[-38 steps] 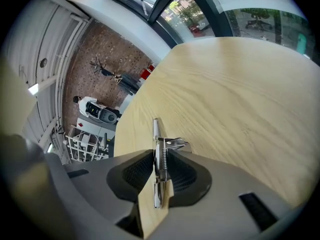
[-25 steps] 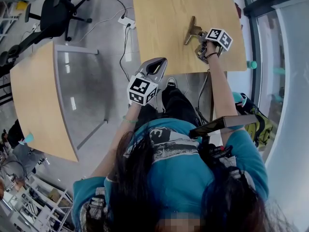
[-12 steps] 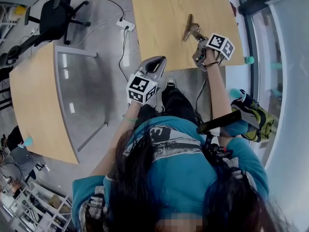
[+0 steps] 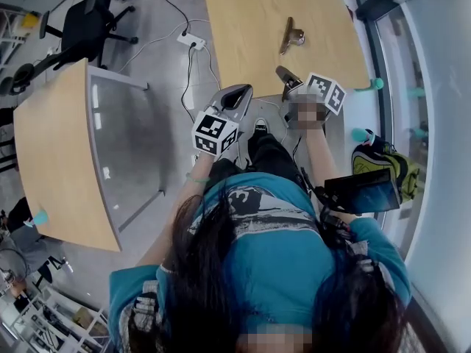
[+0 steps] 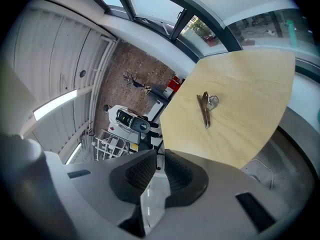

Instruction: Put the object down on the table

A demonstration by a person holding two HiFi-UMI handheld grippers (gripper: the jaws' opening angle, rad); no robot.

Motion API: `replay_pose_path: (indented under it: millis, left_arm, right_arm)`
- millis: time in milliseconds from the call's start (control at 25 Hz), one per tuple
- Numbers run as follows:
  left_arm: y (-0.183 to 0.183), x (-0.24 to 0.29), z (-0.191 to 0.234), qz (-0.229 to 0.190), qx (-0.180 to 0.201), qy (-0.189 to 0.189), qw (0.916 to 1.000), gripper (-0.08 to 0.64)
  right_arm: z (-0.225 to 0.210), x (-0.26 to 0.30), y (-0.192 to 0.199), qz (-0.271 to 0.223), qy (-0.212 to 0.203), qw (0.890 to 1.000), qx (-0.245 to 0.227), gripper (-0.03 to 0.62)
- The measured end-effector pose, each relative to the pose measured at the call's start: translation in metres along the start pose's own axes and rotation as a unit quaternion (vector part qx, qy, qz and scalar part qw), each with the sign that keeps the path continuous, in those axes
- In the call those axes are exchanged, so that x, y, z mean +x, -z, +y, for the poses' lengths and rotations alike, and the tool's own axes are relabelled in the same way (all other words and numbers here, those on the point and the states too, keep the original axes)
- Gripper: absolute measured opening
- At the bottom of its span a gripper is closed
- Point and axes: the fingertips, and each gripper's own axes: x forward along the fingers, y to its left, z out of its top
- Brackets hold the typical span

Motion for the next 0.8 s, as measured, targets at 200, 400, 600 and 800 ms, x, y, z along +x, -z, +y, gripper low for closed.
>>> replay_pose_path:
  millis: [200, 400, 600, 800]
  left_arm:
    - [0.006, -0.038, -0.006, -0.007, 0.007, 0.010, 0.9999, 0.002]
    - [0.017, -0.078, -0.017, -0.009, 0.019, 0.028, 0.9994, 0.002]
    - [0.033, -0.116, -0.030, -0.004, 0.029, 0.060, 0.9978, 0.002]
    - [0.053, -0.145, -0.045, 0.003, 0.016, 0.074, 0.9971, 0.002]
  right_arm:
    - [0.018, -0.024, 0.057, -0.006, -0.002, 1.000, 0.016, 0.040]
    - [0.038, -0.046, 0.111, -0.018, -0.009, 0.999, 0.027, 0.026]
    - [0.050, -0.067, 0.162, -0.038, -0.002, 0.999, 0.034, 0.017]
    - [0.055, -0.088, 0.206, -0.035, 0.011, 0.999, 0.036, 0.014]
